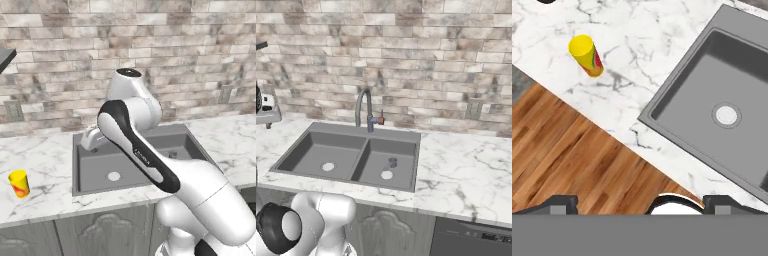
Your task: Move any existing items from the left basin to the right basin for drying. Then move the cup from the counter to the left basin of the sink for washing.
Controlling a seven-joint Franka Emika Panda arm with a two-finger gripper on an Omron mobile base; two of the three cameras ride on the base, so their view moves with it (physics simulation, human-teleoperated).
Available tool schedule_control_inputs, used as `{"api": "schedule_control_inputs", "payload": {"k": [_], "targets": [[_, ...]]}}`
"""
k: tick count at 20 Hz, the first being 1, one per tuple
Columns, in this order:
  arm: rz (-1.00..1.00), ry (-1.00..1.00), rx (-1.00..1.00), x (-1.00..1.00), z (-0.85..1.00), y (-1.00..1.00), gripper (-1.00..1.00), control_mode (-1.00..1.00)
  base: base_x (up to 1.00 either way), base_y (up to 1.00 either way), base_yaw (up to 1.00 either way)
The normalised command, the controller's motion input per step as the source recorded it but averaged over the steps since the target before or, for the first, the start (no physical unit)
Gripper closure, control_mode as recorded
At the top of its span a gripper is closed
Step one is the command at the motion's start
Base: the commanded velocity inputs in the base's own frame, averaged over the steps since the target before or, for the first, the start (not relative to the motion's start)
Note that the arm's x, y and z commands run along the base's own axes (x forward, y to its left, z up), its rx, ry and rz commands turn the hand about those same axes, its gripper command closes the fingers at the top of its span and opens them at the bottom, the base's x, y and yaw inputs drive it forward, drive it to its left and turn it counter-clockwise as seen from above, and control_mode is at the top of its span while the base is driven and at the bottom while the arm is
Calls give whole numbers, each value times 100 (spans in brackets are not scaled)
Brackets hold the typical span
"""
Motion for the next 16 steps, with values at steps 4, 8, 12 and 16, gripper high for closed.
{"api": "schedule_control_inputs", "payload": {"k": [4, 8, 12, 16], "targets": [[-3, 16, 0, 5, -9, 88, -100, -100, 0, 0, 0], [-12, 23, 0, 4, -52, 70, -100, -100, 0, 0, 0], [-14, 37, 2, 22, -56, 57, -100, -100, 0, 0, 0], [-15, 35, 12, 41, -47, 42, -100, -100, 0, 0, 0]]}}
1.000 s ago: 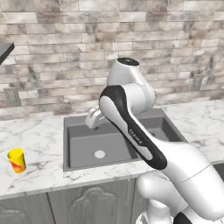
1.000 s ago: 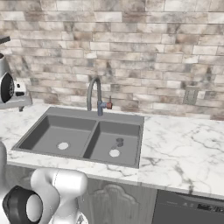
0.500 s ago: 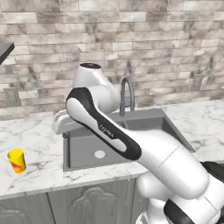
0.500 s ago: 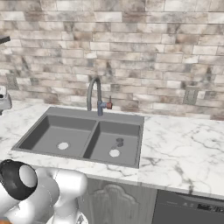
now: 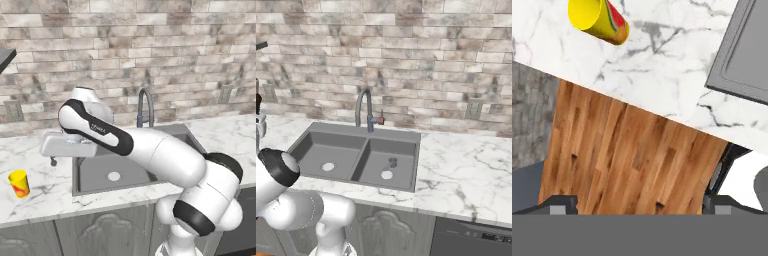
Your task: Move any existing items from the left basin to the right basin for drying. Then move the cup from the counter to the left basin of the sink for washing.
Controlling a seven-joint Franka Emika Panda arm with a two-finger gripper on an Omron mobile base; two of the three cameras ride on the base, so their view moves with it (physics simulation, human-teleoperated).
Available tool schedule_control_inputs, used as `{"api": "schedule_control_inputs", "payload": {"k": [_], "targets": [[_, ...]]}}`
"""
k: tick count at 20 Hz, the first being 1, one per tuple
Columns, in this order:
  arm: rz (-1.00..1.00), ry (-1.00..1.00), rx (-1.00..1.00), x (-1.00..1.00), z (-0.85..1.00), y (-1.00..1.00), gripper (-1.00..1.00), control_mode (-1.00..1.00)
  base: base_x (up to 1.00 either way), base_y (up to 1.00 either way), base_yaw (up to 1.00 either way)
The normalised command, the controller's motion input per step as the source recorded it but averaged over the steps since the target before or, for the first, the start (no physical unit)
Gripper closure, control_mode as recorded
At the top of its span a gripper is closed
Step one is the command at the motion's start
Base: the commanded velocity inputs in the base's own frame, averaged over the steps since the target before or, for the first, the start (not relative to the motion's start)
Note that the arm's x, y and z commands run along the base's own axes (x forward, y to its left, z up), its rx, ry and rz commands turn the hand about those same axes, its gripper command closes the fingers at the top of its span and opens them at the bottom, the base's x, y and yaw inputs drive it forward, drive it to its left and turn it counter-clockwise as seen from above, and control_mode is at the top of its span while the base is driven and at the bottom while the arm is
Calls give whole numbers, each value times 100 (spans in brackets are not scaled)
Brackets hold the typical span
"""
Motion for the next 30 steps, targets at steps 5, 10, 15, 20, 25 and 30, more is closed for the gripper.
{"api": "schedule_control_inputs", "payload": {"k": [5, 10, 15, 20, 25, 30], "targets": [[-13, 14, 6, 28, -8, 40, -100, -100, 0, 0, 0], [-9, 15, 0, 34, -15, 66, -100, -100, 0, 0, 0], [-3, 22, 0, 26, -33, 60, -100, -100, 0, 0, 0], [0, 10, 0, 30, -36, 29, -100, -100, 0, 0, 0], [0, 0, 0, 25, -26, 13, -100, -100, 0, 0, 0], [0, 0, 0, 37, -23, 20, -100, -100, 0, 0, 0]]}}
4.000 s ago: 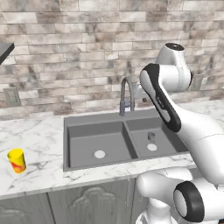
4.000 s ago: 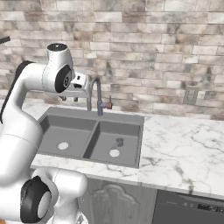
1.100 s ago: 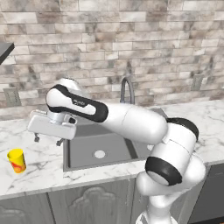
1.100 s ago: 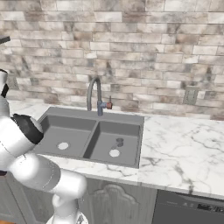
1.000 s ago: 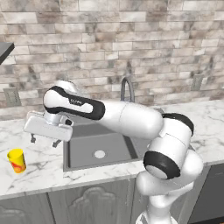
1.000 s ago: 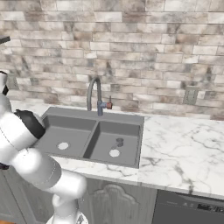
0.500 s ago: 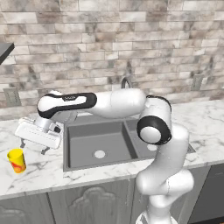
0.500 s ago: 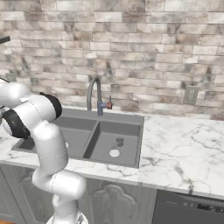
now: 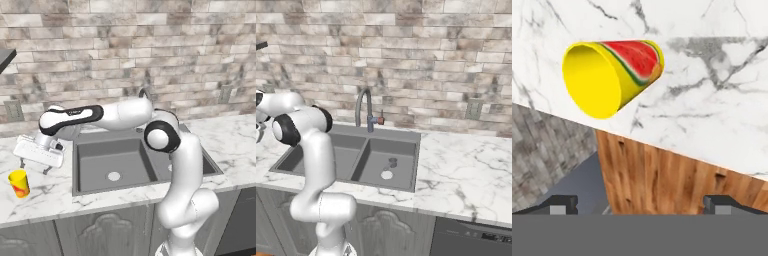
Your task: Move any existing items from the left basin to the right basin for drying. Then move the cup from the counter to the left basin of the sink for washing.
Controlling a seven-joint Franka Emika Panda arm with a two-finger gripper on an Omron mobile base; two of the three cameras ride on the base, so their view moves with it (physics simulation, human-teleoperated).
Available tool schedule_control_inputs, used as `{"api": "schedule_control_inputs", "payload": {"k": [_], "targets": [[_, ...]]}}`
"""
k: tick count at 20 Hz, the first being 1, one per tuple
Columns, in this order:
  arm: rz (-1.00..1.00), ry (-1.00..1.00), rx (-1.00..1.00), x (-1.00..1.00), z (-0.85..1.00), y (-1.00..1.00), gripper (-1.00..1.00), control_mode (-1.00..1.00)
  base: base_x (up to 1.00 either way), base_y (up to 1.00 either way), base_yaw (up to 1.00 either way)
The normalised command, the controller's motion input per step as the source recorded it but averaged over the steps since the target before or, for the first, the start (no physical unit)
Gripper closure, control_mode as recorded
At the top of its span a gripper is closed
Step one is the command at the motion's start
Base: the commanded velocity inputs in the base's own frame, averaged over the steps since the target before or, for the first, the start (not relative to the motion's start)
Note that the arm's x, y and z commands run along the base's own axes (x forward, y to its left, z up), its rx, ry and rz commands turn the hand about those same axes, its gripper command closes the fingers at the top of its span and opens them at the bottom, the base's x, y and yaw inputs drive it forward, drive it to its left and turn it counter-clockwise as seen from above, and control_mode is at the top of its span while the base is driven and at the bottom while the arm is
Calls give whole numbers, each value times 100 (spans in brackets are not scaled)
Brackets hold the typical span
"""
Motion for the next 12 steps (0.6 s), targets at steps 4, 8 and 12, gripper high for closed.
{"api": "schedule_control_inputs", "payload": {"k": [4, 8, 12], "targets": [[0, 4, 0, 31, -21, 22, -100, -100, 0, 0, 0], [0, 1, 0, 12, -30, 12, -100, -100, 0, 0, 0], [0, 0, 0, 3, -38, 11, -100, -100, 0, 0, 0]]}}
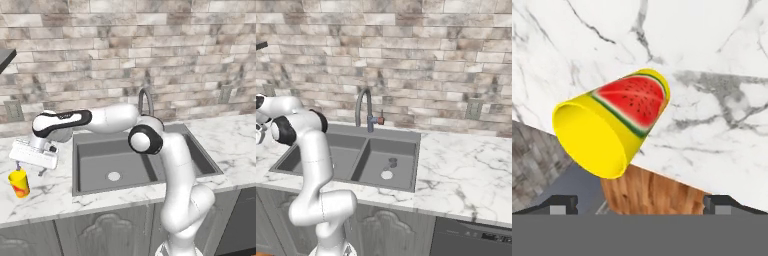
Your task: Move any existing items from the left basin to the right basin for drying. Then move the cup from the counter to the left basin of the sink for washing.
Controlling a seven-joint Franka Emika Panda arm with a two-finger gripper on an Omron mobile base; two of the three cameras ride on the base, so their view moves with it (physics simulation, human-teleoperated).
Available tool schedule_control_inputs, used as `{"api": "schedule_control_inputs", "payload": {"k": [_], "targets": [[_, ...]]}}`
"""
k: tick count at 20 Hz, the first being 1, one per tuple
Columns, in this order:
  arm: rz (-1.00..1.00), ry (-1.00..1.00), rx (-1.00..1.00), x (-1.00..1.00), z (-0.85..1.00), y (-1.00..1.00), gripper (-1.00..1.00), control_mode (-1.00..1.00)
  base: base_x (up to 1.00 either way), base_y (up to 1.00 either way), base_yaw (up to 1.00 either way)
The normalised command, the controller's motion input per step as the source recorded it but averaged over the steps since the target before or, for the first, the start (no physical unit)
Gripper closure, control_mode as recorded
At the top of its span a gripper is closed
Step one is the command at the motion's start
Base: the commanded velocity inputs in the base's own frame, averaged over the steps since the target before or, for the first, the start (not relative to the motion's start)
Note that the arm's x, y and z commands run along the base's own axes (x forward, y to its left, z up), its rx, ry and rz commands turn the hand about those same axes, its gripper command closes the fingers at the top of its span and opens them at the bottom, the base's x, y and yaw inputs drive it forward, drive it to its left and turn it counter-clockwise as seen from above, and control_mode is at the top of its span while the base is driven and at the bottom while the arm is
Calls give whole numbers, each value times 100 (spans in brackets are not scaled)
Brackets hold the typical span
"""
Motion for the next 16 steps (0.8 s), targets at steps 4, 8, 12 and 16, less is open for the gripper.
{"api": "schedule_control_inputs", "payload": {"k": [4, 8, 12, 16], "targets": [[0, 0, 0, 13, -29, 10, -100, -100, 0, 0, 0], [0, 0, 0, 24, -17, 21, -100, -100, 0, 0, 0], [0, 0, 0, 26, -14, 21, -100, -100, 0, 0, 0], [0, 0, 0, 17, -19, 19, -100, -100, 0, 0, 0]]}}
